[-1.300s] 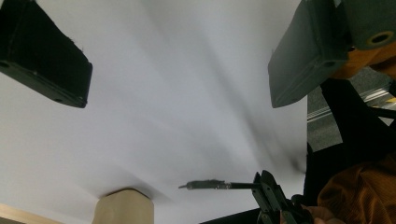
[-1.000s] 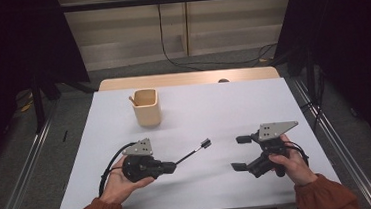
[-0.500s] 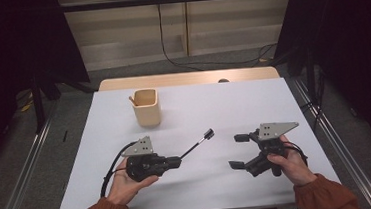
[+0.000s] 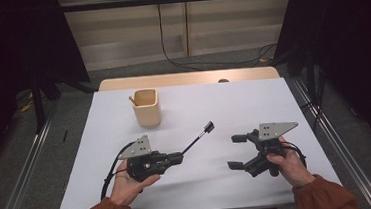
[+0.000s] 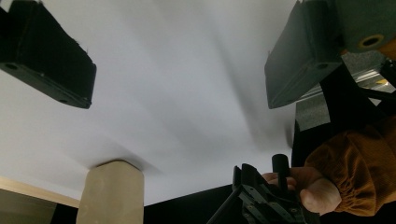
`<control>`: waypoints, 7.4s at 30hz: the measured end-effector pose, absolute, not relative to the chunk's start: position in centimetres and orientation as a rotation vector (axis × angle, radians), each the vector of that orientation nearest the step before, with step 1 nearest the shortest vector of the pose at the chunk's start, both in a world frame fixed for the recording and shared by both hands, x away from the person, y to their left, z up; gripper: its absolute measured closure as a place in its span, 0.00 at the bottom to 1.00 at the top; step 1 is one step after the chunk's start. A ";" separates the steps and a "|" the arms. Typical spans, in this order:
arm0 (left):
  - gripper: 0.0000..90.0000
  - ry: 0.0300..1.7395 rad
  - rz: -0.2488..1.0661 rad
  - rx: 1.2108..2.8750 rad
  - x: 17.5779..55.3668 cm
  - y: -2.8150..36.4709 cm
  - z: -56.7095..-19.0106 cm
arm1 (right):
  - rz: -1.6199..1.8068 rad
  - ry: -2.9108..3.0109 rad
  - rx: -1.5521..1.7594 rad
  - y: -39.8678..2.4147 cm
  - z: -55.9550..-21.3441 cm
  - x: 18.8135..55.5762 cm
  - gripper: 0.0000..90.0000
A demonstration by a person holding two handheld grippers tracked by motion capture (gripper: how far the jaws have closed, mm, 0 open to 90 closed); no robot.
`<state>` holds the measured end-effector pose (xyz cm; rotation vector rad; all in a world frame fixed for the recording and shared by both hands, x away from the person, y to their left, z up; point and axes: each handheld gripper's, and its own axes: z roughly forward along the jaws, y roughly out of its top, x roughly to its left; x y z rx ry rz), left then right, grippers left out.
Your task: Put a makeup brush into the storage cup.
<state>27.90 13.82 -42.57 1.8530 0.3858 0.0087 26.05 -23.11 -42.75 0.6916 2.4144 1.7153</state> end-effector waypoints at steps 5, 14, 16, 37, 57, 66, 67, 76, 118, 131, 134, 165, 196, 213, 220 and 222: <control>0.95 0.382 0.008 1.827 27.9 13.6 -42.5 | 1.732 2.411 0.678 -23.0 -42.6 26.0 0.08; 0.95 0.373 0.016 1.819 27.9 13.0 -42.2 | 1.770 2.404 0.681 -23.0 -42.3 25.9 0.06; 0.95 0.372 0.019 1.821 27.9 12.9 -42.0 | 1.772 2.417 0.692 -22.9 -42.3 26.0 0.06; 0.95 0.336 -0.004 1.821 27.9 10.6 -42.6 | 1.833 2.434 0.603 -21.3 -40.4 27.2 0.33; 0.95 0.322 0.001 1.837 27.8 10.4 -42.7 | 1.884 2.412 0.604 -20.4 -39.9 28.3 0.62; 0.95 0.324 0.012 1.840 27.7 10.3 -42.9 | 1.918 2.407 0.616 -20.3 -40.0 28.5 0.72; 0.95 0.323 0.012 1.841 27.7 10.3 -42.9 | 1.916 2.413 0.619 -20.2 -40.0 28.5 0.73; 0.95 0.313 0.011 1.846 27.7 10.2 -43.0 | 1.956 2.401 0.636 -20.2 -40.0 28.7 0.79; 0.52 0.387 0.046 1.840 27.8 10.4 -43.3 | 2.081 2.428 0.655 -20.6 -39.8 28.8 0.95; 0.11 0.485 0.051 1.781 28.1 11.7 -42.4 | 2.068 2.428 0.683 -21.3 -39.3 28.9 0.95; 0.07 0.475 0.052 1.773 28.1 11.9 -42.3 | 2.053 2.435 0.700 -21.4 -39.2 29.0 0.95; 0.01 0.435 0.090 1.799 27.5 12.9 -42.2 | 1.734 2.681 0.733 -20.9 -37.6 30.1 0.95; 0.02 0.423 0.065 1.822 27.5 12.0 -42.5 | 1.308 2.968 0.646 -18.1 -34.6 31.5 0.95; 0.03 0.426 0.014 1.797 28.0 10.2 -42.5 | 1.189 3.034 0.610 -16.4 -34.0 32.0 0.95; 0.04 0.391 0.036 1.819 27.8 9.2 -42.6 | 1.202 3.032 0.595 -16.0 -33.8 31.9 0.95; 0.05 0.382 0.043 1.814 27.9 8.8 -42.6 | 1.202 3.033 0.590 -15.9 -33.8 31.9 0.95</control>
